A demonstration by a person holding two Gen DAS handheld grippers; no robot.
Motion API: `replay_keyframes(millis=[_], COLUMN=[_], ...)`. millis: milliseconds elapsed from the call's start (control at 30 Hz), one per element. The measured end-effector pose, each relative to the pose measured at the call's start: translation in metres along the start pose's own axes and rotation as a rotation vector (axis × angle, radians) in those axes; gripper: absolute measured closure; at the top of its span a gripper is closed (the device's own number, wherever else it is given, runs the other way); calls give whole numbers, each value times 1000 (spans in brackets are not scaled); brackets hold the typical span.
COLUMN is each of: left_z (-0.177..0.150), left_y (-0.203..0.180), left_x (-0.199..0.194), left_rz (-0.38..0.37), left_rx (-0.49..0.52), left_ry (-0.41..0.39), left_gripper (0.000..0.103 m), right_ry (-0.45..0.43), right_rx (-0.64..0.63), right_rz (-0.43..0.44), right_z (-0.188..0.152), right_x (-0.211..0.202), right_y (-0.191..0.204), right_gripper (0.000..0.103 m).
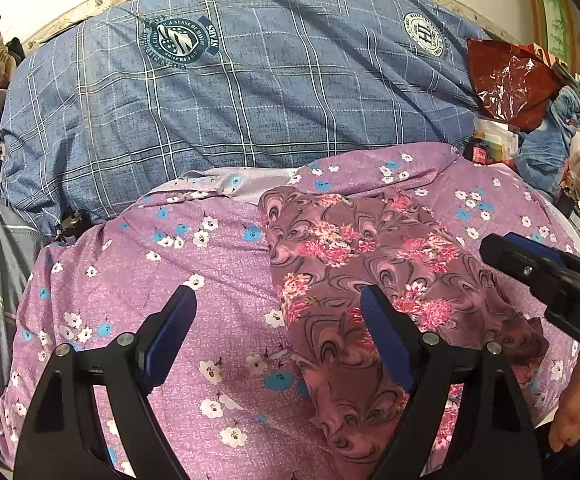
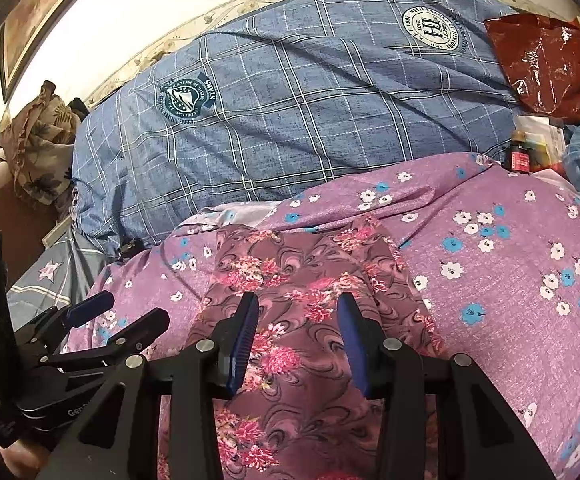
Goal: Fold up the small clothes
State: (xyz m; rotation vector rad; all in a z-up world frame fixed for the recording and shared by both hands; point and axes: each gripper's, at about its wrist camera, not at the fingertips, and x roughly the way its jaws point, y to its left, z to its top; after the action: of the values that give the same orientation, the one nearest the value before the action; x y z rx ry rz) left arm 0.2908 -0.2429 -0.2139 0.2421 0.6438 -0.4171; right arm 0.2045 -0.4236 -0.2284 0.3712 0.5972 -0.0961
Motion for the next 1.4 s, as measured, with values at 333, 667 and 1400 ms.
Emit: replay_keyframes(millis=[333, 667, 1400], left_z=[-1, -3, -7], left_y=[-4, -7, -21], left_x=[6, 9, 22], left_rz=[6, 10, 17], left_rx=[8, 19, 47], left_ry=[12, 21, 50], left_gripper=[18, 18, 18], right_ry=[3, 27, 0], right_rx=[2, -9, -79], right_rz=[-21, -194, -371], right_z=[1, -1, 3], right_x=[-1, 2, -3], right_y=[-6, -9, -11], right_gripper=[60, 60, 60])
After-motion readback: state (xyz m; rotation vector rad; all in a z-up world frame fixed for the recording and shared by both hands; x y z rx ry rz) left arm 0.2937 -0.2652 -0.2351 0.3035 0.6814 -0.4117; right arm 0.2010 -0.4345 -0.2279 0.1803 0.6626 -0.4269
